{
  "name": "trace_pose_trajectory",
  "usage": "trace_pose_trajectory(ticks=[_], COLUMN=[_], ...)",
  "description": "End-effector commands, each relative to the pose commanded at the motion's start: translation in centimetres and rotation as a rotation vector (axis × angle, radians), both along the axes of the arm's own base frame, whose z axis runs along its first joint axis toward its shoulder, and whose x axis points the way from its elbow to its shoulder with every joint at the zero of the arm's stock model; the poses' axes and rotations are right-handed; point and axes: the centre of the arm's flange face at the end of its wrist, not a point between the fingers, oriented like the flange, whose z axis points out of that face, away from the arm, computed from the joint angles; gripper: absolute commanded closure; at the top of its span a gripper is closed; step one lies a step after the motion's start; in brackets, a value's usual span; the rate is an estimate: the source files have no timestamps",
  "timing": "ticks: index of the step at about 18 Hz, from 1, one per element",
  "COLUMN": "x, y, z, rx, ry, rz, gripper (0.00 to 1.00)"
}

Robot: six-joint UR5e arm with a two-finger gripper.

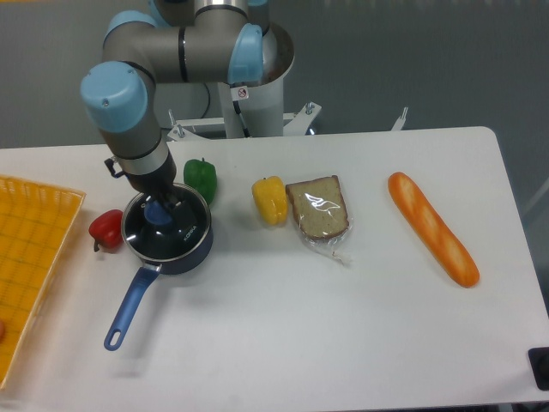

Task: Open the lid
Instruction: 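Move the gripper over the saucepan and lower it to the lid knob, then close the gripper on the blue lid knob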

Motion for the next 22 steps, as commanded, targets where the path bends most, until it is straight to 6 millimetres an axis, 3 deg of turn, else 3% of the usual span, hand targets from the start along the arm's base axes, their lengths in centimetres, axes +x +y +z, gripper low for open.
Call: trace_pose_trajectory(ticks=[7,22], x=[1.6,2.1], y=[0.1,-0.1], z=[-1.8,-3.9], rx=[-0.025,-0.034], ry=[-0.01,-0.028], rz=[0.046,0.04], gripper=[0.0,0.0])
